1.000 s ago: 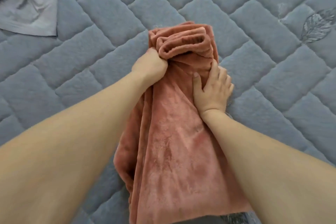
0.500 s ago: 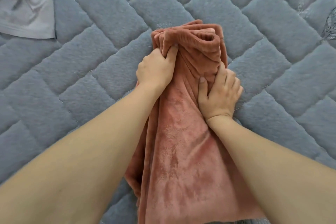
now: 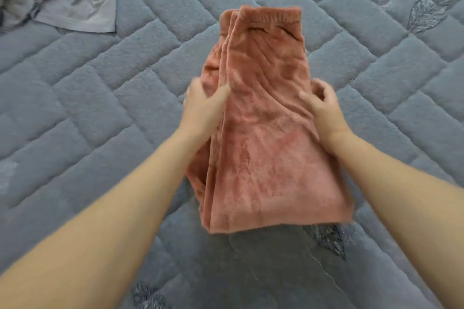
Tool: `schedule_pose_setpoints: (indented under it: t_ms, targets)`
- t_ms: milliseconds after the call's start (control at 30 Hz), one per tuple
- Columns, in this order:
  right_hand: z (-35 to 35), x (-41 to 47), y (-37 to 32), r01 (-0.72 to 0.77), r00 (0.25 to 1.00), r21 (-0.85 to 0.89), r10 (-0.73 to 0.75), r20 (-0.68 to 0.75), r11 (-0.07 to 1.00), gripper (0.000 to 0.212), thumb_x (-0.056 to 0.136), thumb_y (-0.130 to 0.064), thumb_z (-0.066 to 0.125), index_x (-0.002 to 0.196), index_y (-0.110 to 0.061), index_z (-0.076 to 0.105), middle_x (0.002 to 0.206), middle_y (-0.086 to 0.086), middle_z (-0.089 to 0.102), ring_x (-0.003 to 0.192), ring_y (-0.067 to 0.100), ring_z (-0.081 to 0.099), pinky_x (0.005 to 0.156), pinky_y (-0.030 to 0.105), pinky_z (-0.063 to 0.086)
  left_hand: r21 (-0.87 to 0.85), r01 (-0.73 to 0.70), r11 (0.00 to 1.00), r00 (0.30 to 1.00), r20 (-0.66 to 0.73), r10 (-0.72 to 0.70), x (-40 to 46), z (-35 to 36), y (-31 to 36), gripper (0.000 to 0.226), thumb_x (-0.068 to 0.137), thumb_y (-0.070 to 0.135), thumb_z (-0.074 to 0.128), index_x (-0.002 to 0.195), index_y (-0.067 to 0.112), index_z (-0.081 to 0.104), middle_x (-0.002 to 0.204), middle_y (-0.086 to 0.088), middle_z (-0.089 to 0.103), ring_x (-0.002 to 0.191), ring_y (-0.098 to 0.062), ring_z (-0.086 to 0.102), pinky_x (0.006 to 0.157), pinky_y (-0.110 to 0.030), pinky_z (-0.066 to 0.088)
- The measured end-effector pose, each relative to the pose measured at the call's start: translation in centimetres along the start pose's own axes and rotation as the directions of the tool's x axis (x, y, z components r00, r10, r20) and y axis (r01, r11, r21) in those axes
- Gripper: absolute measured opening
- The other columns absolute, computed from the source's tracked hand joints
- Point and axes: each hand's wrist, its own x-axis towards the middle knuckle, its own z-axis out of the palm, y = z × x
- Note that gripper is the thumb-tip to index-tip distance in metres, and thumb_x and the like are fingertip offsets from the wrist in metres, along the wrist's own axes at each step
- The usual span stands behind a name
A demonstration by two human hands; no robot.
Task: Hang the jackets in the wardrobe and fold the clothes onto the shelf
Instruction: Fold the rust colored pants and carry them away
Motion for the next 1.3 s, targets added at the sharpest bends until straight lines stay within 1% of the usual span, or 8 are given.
schedule_pose_setpoints:
  t_ms: [100, 233, 400, 633, 767, 933, 1133, 1300]
  targets:
    - [-3.2, -7.5, 2.0, -0.118, 0.991, -0.067, 0.121, 0.049, 0.991, 0.046, 0.087, -0.037, 0.069, 0.127, -0.025, 0.05, 0.119, -0.008, 0.057, 0.103, 0.001, 0.058, 0.086, 0.022, 0.047, 0.102, 0.007, 0.995, 0.975, 0.218, -0.029, -7.9, -2.5, -5.2, 0.003, 0.088, 0.022, 0.053, 0.089, 0.023, 0.055, 0.079, 0.007, 0.061, 0.07, -0.007, 0.059, 0.064, -0.03, 0.045]
    - [-5.3, -14.5, 3.4, -0.31, 0.928, -0.139, 0.331, 0.173, 0.941, 0.066, 0.076, -0.056, 0.075, 0.128, -0.03, 0.045, 0.117, -0.015, 0.061, 0.091, -0.006, 0.065, 0.071, 0.016, 0.049, 0.296, -0.387, 0.874, 0.851, 0.48, 0.214, -13.3, -5.4, -8.7, 0.064, 0.078, 0.023, 0.053, 0.141, 0.024, 0.039, 0.127, 0.01, 0.054, 0.117, -0.01, 0.051, 0.102, -0.03, 0.041]
    - [-3.8, -16.8, 3.4, -0.304, 0.942, -0.156, 0.321, 0.098, 0.94, 0.065, 0.09, -0.042, 0.066, 0.143, -0.022, 0.035, 0.13, -0.007, 0.056, 0.111, 0.008, 0.056, 0.089, 0.024, 0.044, 0.509, -0.777, 0.37, 0.624, 0.697, 0.354, -15.9, -6.1, -11.1, 0.093, 0.073, 0.047, 0.06, 0.155, 0.02, 0.024, 0.125, 0.002, 0.051, 0.134, -0.02, 0.04, 0.122, -0.048, 0.017]
    - [-2.9, -17.8, 3.0, -0.177, 0.981, -0.201, 0.189, 0.043, 0.963, 0.069, 0.095, -0.015, 0.052, 0.15, -0.041, 0.019, 0.14, -0.01, 0.047, 0.12, 0.015, 0.053, 0.094, 0.034, 0.049, 0.775, -0.628, 0.069, 0.725, 0.551, 0.413, -17.1, -3.5, -12.2, 0.094, 0.078, 0.046, 0.069, 0.152, 0.029, 0.014, 0.114, -0.007, 0.049, 0.11, -0.03, 0.048, 0.108, -0.064, 0.027]
    - [-2.2, -18.8, 2.1, -0.194, 0.972, -0.316, 0.226, 0.067, 0.929, 0.082, 0.087, -0.012, 0.04, 0.145, -0.06, 0.007, 0.144, -0.006, 0.048, 0.103, 0.017, 0.058, 0.084, 0.03, 0.047, 0.872, -0.456, 0.178, 0.874, 0.401, 0.275, -17.0, -2.7, -10.5, 0.071, 0.085, 0.045, 0.062, 0.147, 0.037, 0.029, 0.153, -0.011, 0.015, 0.146, -0.036, 0.006, 0.108, -0.073, 0.014]
    - [-3.5, -21.4, 0.6, -0.291, 0.873, -0.676, 0.477, 0.101, 0.677, 0.051, 0.086, -0.008, 0.036, 0.132, -0.027, 0.048, 0.112, 0.016, 0.059, 0.079, 0.028, 0.063, 0.051, 0.021, 0.045, 0.619, -0.672, 0.406, 0.73, 0.645, 0.224, -19.1, -2.0, -8.3, 0.024, 0.086, 0.022, 0.058, 0.106, 0.016, 0.067, 0.127, -0.002, 0.061, 0.118, -0.025, 0.053, 0.093, -0.04, 0.047]
    - [-6.5, -24.9, -3.5, -0.297, 0.203, -0.952, 0.979, 0.014, 0.075, 0.039, 0.089, -0.032, 0.03, 0.075, -0.004, 0.053, 0.049, 0.009, 0.053, 0.029, 0.013, 0.034, 0.036, 0.01, 0.024, 0.654, -0.179, 0.735, 0.357, 0.739, -0.571, -24.3, -4.6, -4.3, 0.02, 0.069, 0.012, 0.077, 0.086, 0.023, 0.073, 0.076, -0.001, 0.075, 0.073, -0.021, 0.073, 0.07, -0.035, 0.06]
    - [-8.5, -23.4, -5.5, -0.431, 0.421, -0.878, 0.907, 0.006, 0.206, 0.061, 0.089, -0.057, 0.033, 0.058, -0.009, 0.056, 0.048, 0.006, 0.049, 0.033, 0.014, 0.036, 0.041, 0.015, 0.025, 0.4, 0.142, 0.905, 0.495, 0.763, -0.415, -22.3, -6.6, -2.4, 0.054, 0.06, 0.01, 0.072, 0.114, 0.012, 0.069, 0.113, -0.023, 0.069, 0.11, -0.042, 0.064, 0.099, -0.054, 0.05]
